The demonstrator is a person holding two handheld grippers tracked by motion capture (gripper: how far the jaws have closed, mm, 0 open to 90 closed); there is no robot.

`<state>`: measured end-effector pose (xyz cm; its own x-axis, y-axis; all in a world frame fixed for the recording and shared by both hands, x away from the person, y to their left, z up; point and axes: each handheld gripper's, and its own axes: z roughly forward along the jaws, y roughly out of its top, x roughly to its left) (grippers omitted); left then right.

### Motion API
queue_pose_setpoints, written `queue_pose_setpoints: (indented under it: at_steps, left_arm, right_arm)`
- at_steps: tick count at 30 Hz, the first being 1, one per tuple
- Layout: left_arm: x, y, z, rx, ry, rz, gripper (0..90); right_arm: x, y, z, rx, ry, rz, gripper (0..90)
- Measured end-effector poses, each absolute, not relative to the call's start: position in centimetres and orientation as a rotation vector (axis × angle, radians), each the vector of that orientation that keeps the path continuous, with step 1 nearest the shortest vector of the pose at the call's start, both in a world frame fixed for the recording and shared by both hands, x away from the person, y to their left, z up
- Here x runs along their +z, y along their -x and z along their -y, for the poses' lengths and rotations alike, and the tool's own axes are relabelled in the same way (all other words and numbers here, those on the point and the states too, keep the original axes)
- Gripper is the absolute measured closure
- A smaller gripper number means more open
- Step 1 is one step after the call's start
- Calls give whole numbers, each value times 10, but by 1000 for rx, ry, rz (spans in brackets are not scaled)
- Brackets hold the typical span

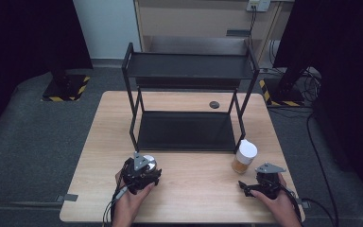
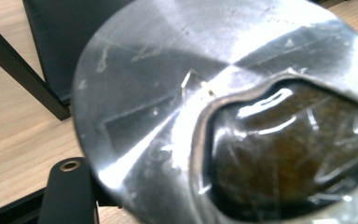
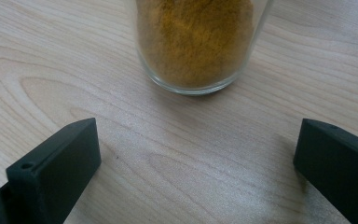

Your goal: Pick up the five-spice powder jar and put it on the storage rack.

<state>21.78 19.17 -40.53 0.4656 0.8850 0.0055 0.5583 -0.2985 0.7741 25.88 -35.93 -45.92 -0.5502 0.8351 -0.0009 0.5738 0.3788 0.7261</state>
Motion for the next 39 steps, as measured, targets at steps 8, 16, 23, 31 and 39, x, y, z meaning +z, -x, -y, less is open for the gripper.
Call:
queue_pose_setpoints:
  at_steps: [8,16,23,31,39]
  left_arm:
    - [-397,-222,-187,586,-2003,-1190,300]
    - [-395,-240,-175,595,-2024,-1196,300]
    - [-391,-255,-166,611,-2025,-1199,300]
    - [-387,-265,-165,614,-2013,-1207,300]
    - [-385,-274,-161,626,-2013,-1212,300]
  right_arm:
    - [-459,-259,359,979,-1226,-2276,14]
    - [-459,-259,359,979,-1226,-2276,14]
    - [-459,-259,359,979,-1226,-2276,14]
    - [-459,-259,359,979,-1225,-2275,14]
    - [-459,-258,359,978,-1232,-2272,15]
